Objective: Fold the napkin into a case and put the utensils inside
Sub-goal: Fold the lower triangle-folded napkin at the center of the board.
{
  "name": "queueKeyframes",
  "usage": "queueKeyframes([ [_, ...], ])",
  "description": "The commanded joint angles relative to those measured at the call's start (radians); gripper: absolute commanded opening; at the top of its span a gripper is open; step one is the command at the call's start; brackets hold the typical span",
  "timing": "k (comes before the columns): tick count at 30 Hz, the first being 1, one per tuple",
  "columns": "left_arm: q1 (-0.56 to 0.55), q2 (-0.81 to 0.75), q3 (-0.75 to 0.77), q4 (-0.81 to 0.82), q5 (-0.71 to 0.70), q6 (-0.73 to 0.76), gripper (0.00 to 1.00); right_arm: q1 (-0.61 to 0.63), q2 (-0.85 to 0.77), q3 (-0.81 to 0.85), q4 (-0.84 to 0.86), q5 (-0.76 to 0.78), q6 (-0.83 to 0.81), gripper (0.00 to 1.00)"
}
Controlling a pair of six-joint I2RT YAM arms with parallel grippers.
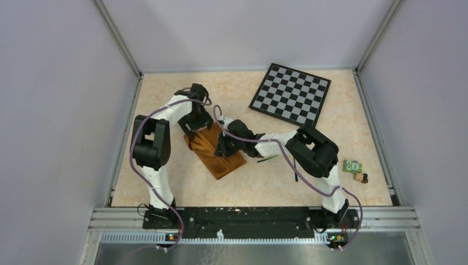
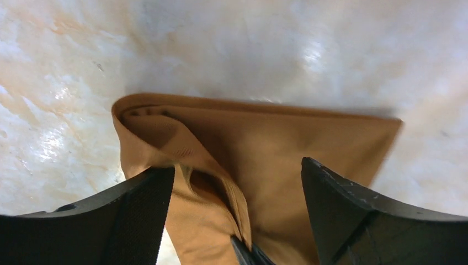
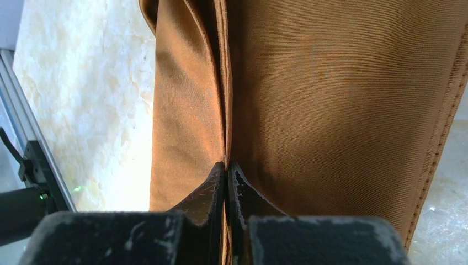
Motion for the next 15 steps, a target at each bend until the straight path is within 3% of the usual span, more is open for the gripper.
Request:
queueKeyframes([
  [1,0.003,-0.143,0.012,0.056,0.104,0.073,0.92,-0.005,-0.014,-0.034,0.053,0.026,0.046,0.0],
  [6,0.025,-0.262,-0.007,0.09,0.209,0.194,0.99,-0.014,-0.028,-0.064,0.083,0.019,0.064,0.0],
  [11,0.16,-0.47,-0.233,0.273,0.372,0.263,0.98,-0.017,-0.039,-0.093,0.115,0.004,0.095,0.0],
  [12,0.207,-0.501,-0.292,0.325,0.407,0.259,0.94,-0.017,-0.04,-0.096,0.122,0.003,0.102,0.0],
  [15,0.344,-0.55,-0.442,0.413,0.528,0.253,0.59,-0.017,-0.042,-0.102,0.13,0.006,0.112,0.0],
])
